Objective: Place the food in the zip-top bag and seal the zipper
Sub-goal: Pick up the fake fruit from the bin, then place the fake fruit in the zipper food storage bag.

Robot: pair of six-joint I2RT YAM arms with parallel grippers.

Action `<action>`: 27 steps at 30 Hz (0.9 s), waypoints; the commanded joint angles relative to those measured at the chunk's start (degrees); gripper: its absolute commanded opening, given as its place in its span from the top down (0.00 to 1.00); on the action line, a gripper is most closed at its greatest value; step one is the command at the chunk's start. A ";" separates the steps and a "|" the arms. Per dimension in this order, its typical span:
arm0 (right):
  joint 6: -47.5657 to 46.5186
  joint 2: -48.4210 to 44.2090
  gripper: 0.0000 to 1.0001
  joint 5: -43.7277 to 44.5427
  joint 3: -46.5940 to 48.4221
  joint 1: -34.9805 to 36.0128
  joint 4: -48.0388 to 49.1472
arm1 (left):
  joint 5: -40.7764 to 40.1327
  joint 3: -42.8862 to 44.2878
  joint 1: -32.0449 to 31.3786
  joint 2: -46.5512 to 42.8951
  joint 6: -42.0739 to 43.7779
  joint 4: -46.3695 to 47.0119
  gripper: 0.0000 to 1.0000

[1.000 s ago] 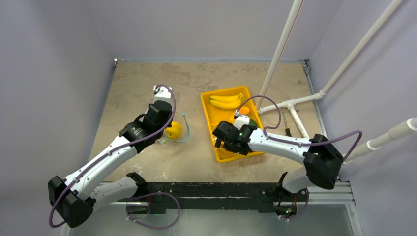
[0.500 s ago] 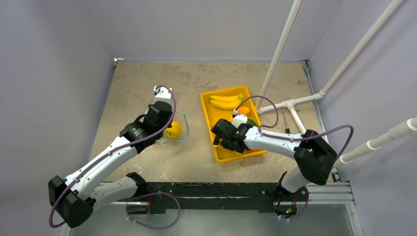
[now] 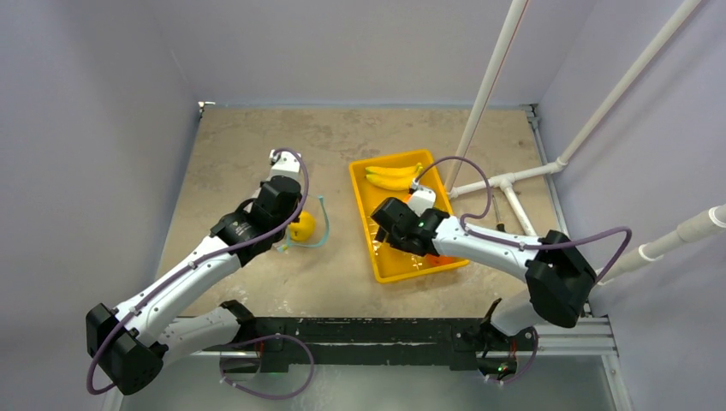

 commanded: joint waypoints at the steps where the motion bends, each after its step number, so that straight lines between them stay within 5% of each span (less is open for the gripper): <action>1: -3.40 -3.66 0.70 4.56 5.91 -0.10 0.07 | -0.68 0.12 0.51 0.07 0.73 2.22 1.00; 14: -18.68 -7.30 0.74 -4.02 11.20 -0.02 15.78 | -1.16 -0.07 0.71 -0.58 0.50 2.06 1.00; 27: -21.09 -1.85 0.76 -14.82 12.38 2.26 28.26 | -1.07 -0.08 0.65 -0.54 0.55 2.05 1.00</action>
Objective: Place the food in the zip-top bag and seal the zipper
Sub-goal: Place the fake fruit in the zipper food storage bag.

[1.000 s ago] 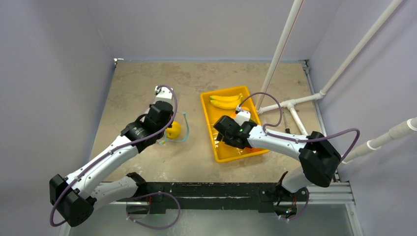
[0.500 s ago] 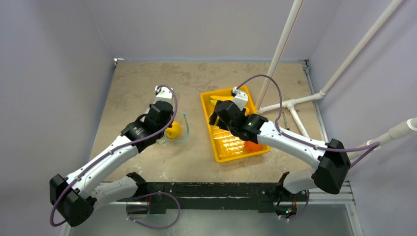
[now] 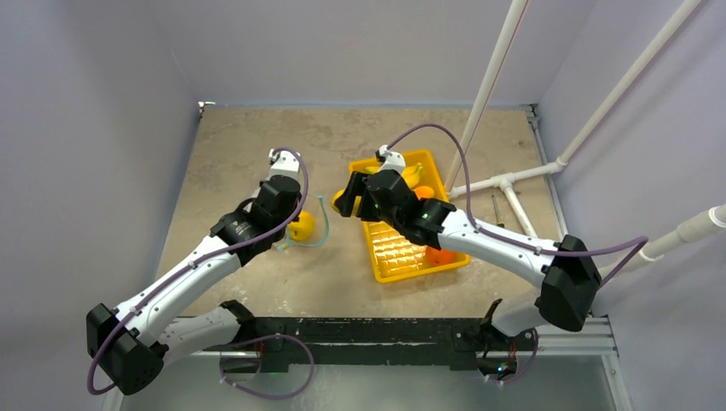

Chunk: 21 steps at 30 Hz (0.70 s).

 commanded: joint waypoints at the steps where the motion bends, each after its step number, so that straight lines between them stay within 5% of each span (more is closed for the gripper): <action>1: -1.75 1.77 0.75 -5.11 2.67 1.55 8.09 | -0.92 -0.09 0.32 -0.60 0.49 1.72 1.00; 21: -0.72 17.14 0.75 -6.72 10.38 7.06 17.81 | -0.39 -0.15 0.36 -1.29 0.53 1.65 1.00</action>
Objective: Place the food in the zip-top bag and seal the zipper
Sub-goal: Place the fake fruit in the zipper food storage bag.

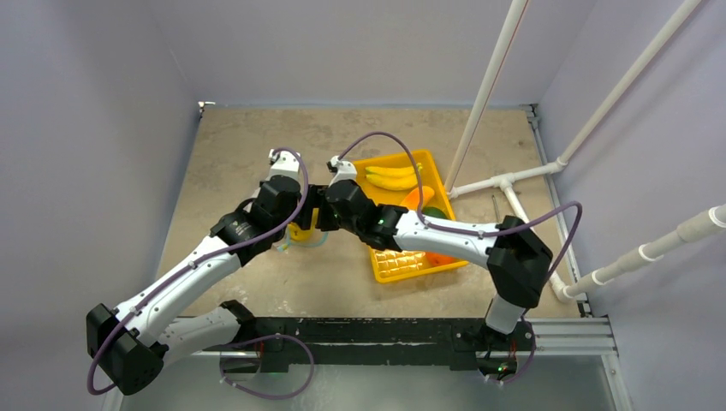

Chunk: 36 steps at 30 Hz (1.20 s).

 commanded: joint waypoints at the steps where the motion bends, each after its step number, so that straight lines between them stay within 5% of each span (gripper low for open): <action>1: 0.08 2.71 0.74 0.06 3.50 0.14 5.40 | -0.41 -0.11 0.36 -1.32 0.47 1.63 1.00; 5: 0.82 4.75 0.66 0.93 3.56 0.14 8.37 | -0.53 -0.15 0.38 -1.74 0.45 1.56 1.00; 13: 2.37 6.78 0.13 4.63 3.55 0.13 10.94 | -0.22 -0.21 0.38 -1.90 0.45 1.62 1.00; 16: 2.44 6.64 0.03 5.32 3.19 0.14 11.45 | -0.23 -0.24 0.37 -2.06 0.42 1.70 1.00; 36: 5.87 3.32 0.06 6.57 -1.49 0.13 6.88 | -0.40 -0.18 0.31 -1.98 0.36 1.63 1.00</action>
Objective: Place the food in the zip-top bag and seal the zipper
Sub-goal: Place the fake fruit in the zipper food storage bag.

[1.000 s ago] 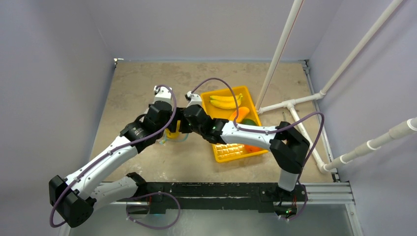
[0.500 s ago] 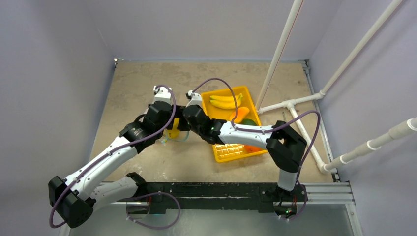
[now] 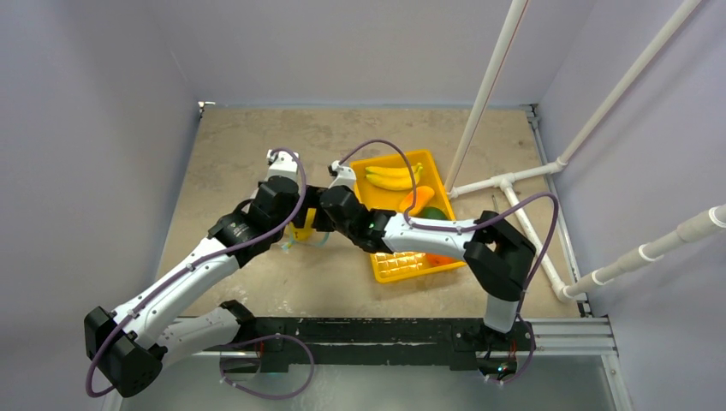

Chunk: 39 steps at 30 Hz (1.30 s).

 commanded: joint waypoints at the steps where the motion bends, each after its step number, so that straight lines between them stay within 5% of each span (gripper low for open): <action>1: 2.07 -4.46 0.06 1.71 -2.76 0.13 -0.61 | -0.45 -0.08 0.25 -1.05 0.38 1.61 1.00; 18: 1.17 -4.38 0.25 -6.73 -3.04 0.14 5.91 | -0.72 -0.02 0.28 -1.05 0.38 1.76 1.00; 39: 1.64 -8.93 0.36 2.90 -5.83 0.01 -3.72 | -0.55 -0.08 0.26 -1.15 0.46 1.79 1.00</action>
